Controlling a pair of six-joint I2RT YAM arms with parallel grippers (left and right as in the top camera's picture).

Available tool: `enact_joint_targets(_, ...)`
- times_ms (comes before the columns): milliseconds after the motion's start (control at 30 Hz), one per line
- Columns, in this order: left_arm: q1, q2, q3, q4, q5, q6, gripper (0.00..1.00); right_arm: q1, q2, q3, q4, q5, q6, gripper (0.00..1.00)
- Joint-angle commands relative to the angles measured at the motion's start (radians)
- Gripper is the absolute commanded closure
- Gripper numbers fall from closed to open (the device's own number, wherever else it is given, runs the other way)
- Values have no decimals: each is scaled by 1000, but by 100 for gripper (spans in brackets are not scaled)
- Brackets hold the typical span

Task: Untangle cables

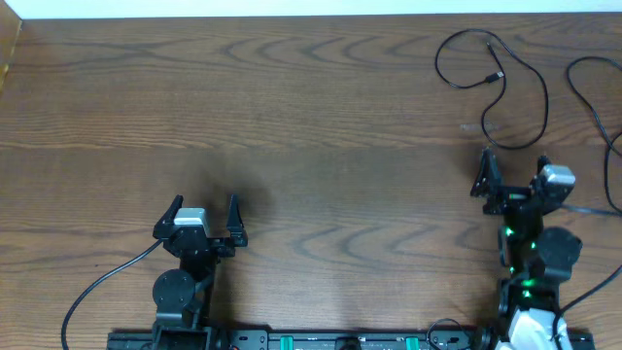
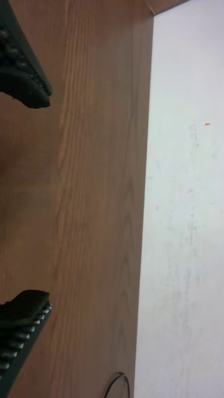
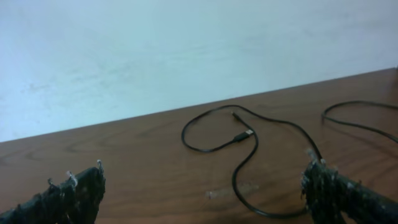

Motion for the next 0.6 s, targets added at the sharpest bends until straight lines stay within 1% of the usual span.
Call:
enact_joint_targets(0, 0, -6, -16, -43, -31, -16, 2, -1, -78, -62, -5, 30, 8, 1)
enact_joint_targets(200, 0, -6, -16, -43, -31, -16, 2, -2, -138, -63, -101, 31, 6, 1)
enact_joint_targets(333, 0, -6, -16, -43, -31, -16, 2, -2, -187, -63, -212, 50, -1, 1)
enact_joint_targets(400, 0, -6, -16, -43, -31, -16, 2, -2, -229, -63, -304, 74, -1, 1)
enact_joint_targets(433, 0, -6, -16, -43, -31, -16, 2, -2, -280, -63, -401, 90, -1, 1)
enact_joint_targets(567, 0, -6, -16, -43, -31, -16, 2, -2, -439, -63, -613, 106, -1, 1)
